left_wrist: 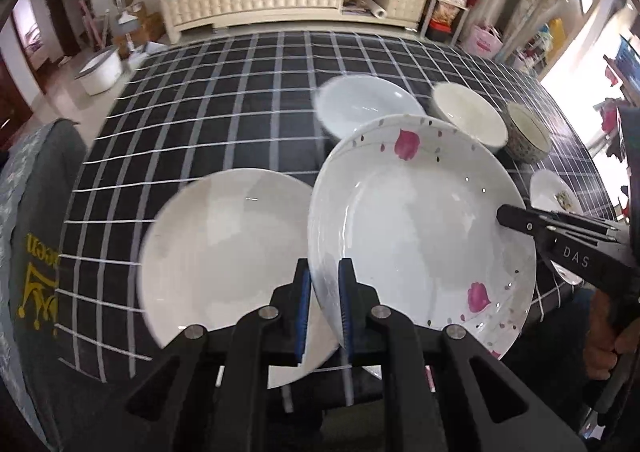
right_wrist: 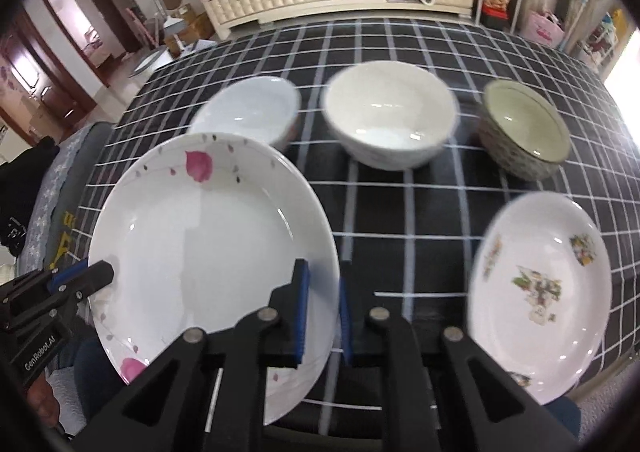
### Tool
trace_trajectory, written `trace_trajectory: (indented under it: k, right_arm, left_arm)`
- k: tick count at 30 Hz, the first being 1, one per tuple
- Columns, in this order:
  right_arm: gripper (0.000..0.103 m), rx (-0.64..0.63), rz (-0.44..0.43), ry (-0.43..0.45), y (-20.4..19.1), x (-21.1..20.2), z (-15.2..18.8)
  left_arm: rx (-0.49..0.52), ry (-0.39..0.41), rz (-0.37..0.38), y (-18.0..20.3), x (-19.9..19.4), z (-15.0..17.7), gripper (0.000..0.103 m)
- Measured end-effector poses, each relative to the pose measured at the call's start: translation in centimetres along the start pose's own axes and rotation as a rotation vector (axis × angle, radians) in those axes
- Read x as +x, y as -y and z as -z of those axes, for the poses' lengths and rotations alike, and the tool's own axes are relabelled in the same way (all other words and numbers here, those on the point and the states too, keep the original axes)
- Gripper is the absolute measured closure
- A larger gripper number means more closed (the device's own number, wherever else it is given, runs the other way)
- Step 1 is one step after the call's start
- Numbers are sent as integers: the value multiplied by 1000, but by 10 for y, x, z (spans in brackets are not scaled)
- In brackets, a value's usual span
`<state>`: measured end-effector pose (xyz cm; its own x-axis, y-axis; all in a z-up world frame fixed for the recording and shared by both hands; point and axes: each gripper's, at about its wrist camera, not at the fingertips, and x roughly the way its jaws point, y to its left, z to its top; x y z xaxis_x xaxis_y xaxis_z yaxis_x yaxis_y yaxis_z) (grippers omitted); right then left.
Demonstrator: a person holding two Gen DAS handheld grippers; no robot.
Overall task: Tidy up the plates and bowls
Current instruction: 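Carry the pink-spotted plate over the plain white plate and lower it on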
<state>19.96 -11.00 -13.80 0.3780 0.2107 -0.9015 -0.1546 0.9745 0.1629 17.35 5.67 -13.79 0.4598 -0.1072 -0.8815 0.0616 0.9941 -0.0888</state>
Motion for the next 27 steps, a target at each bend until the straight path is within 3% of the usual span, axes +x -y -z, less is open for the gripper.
trace_trajectory:
  k: [9, 27]
  right_arm:
    - [86, -51, -65, -60, -52, 27, -6]
    - [86, -153, -28, -104, -117, 59, -14]
  left_arm:
    - [-104, 6, -55, -58, -13, 19, 91]
    - [-217, -24, -60, -120, -1, 37, 91]
